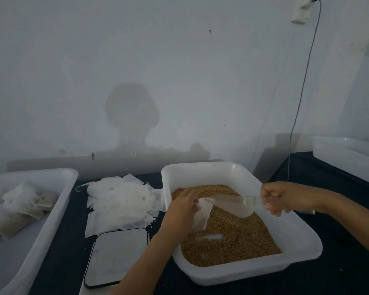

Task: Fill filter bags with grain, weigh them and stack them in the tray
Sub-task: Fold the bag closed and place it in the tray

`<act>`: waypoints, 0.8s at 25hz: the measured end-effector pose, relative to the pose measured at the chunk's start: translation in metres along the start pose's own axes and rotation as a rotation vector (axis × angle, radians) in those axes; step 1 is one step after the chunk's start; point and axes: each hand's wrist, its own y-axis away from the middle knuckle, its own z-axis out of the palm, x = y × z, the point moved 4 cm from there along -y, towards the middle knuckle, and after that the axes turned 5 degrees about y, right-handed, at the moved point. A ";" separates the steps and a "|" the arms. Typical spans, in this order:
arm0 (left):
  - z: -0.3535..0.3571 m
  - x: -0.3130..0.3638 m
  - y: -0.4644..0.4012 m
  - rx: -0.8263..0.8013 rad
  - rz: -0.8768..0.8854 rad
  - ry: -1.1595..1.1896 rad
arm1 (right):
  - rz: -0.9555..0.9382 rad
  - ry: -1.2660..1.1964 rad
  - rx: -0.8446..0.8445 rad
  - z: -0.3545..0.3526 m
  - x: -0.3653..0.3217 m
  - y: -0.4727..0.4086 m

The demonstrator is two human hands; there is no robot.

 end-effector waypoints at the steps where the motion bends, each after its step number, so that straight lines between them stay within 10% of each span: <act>1: -0.004 0.000 0.000 0.053 -0.018 0.052 | 0.026 -0.057 0.017 0.005 0.006 -0.001; 20: -0.096 -0.006 0.039 0.373 -0.188 0.796 | 0.358 0.462 0.191 0.107 -0.011 -0.075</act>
